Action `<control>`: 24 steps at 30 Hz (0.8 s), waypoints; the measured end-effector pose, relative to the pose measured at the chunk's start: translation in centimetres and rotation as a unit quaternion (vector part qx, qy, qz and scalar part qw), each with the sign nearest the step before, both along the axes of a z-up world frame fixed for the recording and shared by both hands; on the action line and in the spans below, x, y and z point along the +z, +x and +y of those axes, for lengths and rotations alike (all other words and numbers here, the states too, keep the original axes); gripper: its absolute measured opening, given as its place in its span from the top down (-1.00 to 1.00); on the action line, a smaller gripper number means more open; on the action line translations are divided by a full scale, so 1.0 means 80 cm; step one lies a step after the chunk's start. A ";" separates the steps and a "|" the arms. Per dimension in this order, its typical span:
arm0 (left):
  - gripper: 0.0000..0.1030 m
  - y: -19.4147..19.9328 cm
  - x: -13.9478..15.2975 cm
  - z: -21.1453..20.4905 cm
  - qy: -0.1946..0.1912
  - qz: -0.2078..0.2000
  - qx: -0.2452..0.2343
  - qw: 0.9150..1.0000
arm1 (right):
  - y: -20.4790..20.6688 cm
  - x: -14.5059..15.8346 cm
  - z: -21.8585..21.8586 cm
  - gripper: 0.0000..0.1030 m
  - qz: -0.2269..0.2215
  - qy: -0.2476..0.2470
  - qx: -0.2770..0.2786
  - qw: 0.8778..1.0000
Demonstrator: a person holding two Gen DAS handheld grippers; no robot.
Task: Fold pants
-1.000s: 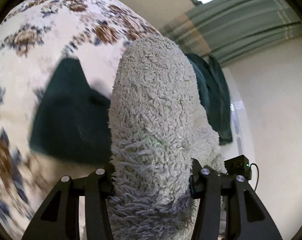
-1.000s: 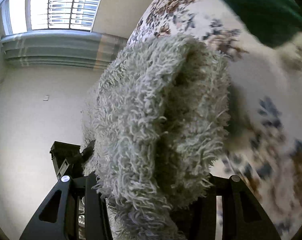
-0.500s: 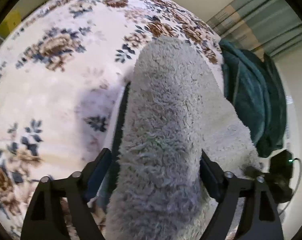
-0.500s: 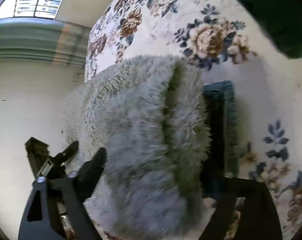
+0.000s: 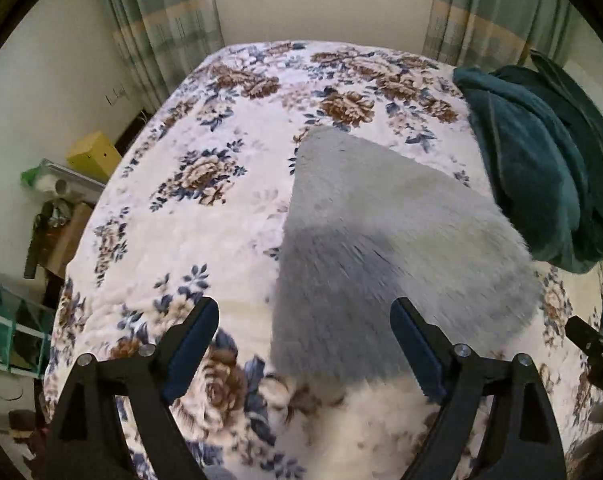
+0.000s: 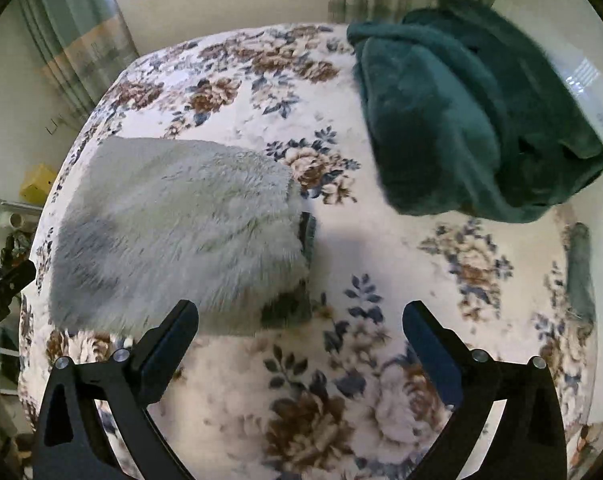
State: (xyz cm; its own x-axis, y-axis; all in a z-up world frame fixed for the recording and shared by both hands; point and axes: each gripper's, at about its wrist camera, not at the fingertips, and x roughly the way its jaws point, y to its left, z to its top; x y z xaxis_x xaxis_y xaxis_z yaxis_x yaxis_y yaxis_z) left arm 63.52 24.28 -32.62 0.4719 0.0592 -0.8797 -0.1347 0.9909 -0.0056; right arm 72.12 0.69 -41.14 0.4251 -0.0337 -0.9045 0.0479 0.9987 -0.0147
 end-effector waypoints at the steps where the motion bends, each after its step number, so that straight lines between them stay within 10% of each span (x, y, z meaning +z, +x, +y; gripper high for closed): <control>1: -0.69 -0.014 0.012 -0.006 0.000 -0.006 -0.001 1.000 | -0.023 0.021 -0.004 -1.00 -0.006 0.001 -0.001 1.000; 24: -0.69 -0.348 0.264 -0.083 0.019 -0.140 0.023 0.990 | -0.453 0.353 -0.042 -1.00 -0.163 -0.003 0.054 0.985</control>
State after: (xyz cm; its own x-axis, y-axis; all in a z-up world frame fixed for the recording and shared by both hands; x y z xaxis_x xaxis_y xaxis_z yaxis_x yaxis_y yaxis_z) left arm 35.68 17.65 -11.53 0.6934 0.1173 -0.7109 -0.1789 0.9838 -0.0121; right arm 35.90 -2.70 -12.92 0.6949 0.0230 -0.7188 -0.0562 0.9982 -0.0224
